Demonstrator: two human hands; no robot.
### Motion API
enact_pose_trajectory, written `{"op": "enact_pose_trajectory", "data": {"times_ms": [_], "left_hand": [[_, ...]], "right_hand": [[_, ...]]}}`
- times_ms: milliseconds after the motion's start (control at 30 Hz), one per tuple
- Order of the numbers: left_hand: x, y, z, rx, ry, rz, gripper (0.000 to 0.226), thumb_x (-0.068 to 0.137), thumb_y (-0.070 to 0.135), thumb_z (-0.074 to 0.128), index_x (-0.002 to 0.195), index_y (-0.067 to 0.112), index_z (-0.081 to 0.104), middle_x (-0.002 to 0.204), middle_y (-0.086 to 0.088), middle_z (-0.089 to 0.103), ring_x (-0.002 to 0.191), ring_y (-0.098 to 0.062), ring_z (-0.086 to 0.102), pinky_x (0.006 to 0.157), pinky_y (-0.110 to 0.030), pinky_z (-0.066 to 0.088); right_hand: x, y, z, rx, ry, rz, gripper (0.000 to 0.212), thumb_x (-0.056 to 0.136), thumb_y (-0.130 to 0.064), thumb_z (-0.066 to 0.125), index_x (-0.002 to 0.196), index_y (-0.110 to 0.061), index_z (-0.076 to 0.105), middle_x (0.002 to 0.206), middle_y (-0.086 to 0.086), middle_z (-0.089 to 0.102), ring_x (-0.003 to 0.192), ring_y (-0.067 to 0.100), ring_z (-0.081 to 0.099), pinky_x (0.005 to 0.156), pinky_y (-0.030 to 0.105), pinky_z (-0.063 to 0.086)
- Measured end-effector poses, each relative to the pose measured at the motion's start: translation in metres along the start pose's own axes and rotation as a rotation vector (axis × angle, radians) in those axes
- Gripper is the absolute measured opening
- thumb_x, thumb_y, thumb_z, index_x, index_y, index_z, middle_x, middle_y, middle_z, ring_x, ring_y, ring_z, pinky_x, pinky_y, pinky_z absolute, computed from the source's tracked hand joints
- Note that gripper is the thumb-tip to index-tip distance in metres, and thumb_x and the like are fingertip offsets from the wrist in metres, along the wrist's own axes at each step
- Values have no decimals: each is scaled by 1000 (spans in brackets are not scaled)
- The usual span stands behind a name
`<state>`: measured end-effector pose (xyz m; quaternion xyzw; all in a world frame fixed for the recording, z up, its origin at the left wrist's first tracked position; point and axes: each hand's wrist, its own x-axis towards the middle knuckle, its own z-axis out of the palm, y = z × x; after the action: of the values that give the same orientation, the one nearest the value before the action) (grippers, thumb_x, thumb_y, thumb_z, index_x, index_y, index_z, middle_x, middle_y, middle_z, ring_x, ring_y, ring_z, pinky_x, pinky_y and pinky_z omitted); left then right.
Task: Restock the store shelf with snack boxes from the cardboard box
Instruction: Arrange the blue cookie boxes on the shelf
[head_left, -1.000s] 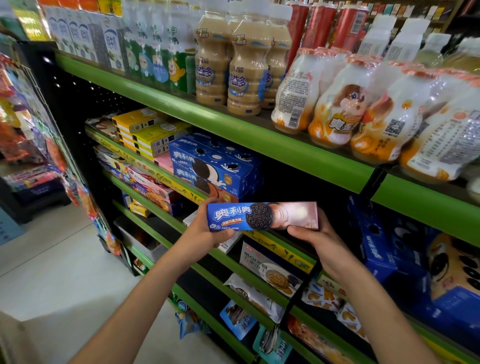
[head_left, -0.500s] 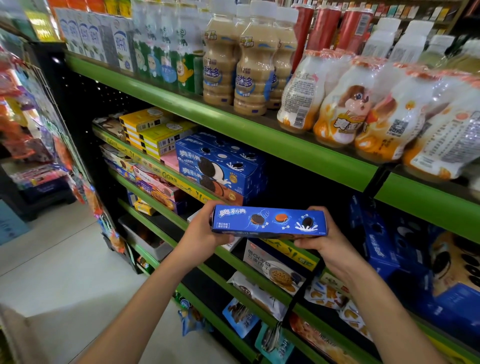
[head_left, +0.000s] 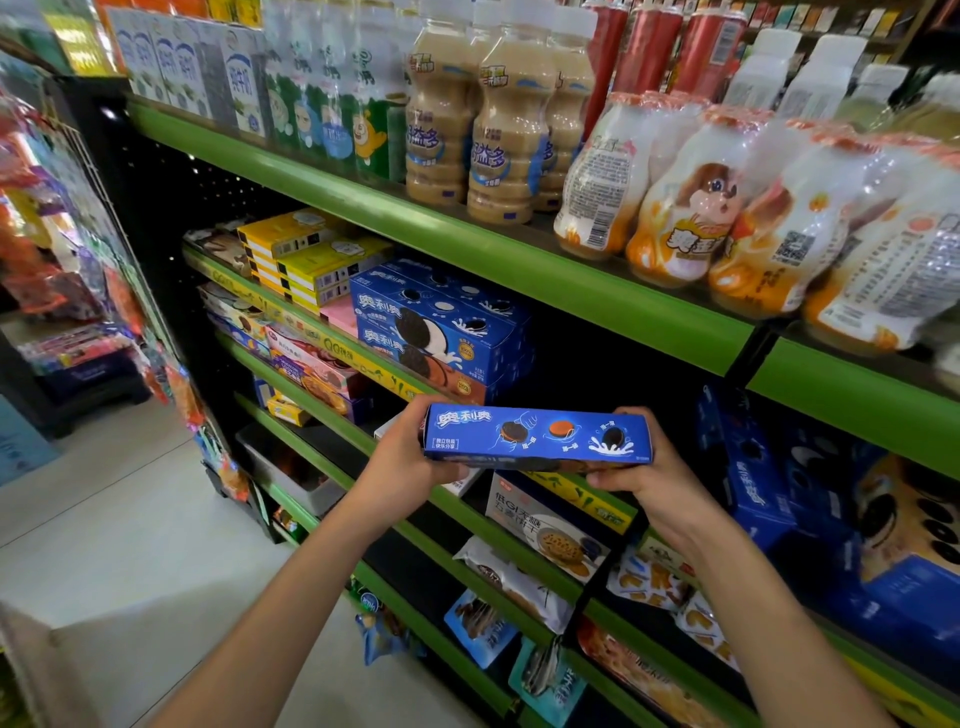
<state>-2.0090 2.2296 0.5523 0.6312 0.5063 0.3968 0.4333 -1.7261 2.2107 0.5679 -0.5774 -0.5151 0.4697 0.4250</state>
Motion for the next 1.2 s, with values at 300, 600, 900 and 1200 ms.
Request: {"op": "enact_pose_trajectory", "data": {"times_ms": [300, 600, 900, 1200], "left_hand": [[-6, 32, -16, -92, -55, 112, 70, 76, 26, 71, 128, 64, 43, 128, 19, 58, 107, 2, 58, 83, -24, 52], [52, 77, -38, 339, 154, 268, 36, 98, 10, 51, 132, 13, 59, 124, -2, 59, 110, -16, 57, 98, -29, 45], [142, 103, -28, 900, -79, 262, 49, 101, 40, 46, 144, 16, 46, 151, -16, 43, 138, -34, 37, 114, -42, 28], [166, 84, -16, 1125, -179, 193, 58, 100, 59, 27, 153, 35, 25, 164, -5, 16, 149, -32, 14, 118, -57, 13]], "right_hand": [[-15, -5, -11, 225, 119, -174, 66, 51, 7, 78, 99, -36, 66, 99, -3, 72, 92, 13, 68, 77, 24, 55], [-63, -1, -43, -105, 341, -175, 62, 58, -13, 90, 90, -52, 54, 97, -17, 71, 85, -1, 68, 75, 27, 51], [-57, -14, -35, -129, 598, -224, 55, 61, -27, 80, 89, -59, 45, 90, -20, 67, 82, -6, 64, 76, 24, 46], [9, -37, -22, -278, 640, -195, 28, 87, -12, 72, 108, -23, 58, 108, -6, 68, 109, 16, 64, 89, 23, 48]]}}
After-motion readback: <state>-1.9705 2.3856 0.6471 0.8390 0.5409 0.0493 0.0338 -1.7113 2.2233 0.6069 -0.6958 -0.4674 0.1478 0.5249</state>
